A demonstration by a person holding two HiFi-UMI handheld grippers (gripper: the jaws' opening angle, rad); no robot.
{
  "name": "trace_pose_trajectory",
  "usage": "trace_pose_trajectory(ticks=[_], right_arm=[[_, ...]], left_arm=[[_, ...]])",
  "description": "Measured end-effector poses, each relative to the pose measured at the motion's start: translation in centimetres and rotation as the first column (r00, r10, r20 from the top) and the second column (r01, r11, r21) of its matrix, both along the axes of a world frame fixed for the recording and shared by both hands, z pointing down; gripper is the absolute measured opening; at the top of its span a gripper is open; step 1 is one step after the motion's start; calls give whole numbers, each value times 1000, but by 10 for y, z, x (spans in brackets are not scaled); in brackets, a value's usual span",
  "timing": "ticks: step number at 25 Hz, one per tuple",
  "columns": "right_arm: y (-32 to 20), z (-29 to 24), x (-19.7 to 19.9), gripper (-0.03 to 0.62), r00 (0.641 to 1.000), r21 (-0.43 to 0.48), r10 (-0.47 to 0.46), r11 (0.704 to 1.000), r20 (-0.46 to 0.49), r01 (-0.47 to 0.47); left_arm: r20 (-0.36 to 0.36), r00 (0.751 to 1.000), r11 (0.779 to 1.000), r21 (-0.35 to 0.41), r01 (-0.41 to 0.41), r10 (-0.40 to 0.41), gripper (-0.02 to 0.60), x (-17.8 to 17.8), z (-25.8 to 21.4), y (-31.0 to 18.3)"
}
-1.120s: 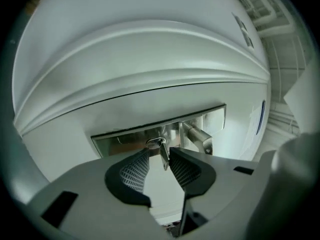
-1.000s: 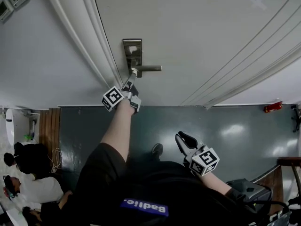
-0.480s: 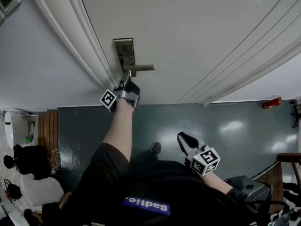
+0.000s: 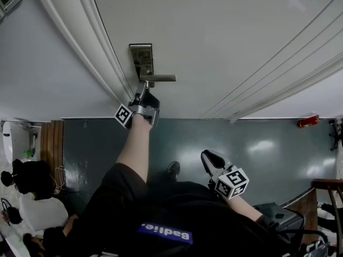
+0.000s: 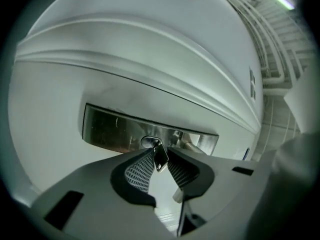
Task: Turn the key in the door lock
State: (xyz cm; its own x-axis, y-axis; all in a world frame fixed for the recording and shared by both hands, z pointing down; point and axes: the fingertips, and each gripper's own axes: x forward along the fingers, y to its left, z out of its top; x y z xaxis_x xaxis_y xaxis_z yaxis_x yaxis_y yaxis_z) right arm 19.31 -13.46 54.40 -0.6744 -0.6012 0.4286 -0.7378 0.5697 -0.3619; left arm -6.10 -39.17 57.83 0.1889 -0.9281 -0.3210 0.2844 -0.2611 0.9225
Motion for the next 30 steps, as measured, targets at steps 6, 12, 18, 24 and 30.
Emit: trace_pose_trajectory(ticks=[6,12,18,24,30], right_arm=[[-1,-8,-20,35,997,59,-74,996,39,71],[6,-12,-59,35,989,105,-133,986,64,126],[29,-37,-103,35,993,180,-104,979,58,92],[65,-64,-162,35,996,227,-29,974,81,10],[105,-85,-203,20,998,291,-2,957,62,-16]], left_arm=[[360,933,1000,-22,3,5,84,-4,-6,35],[739,673,990,94,-105,1,84,1,-57,100],[907,417,928,204,-313,-59,84,5,-129,181],[963,246,854,219,-472,-112,79,-13,-151,274],[980,130,798,196,-570,-148,25,-32,-156,346]])
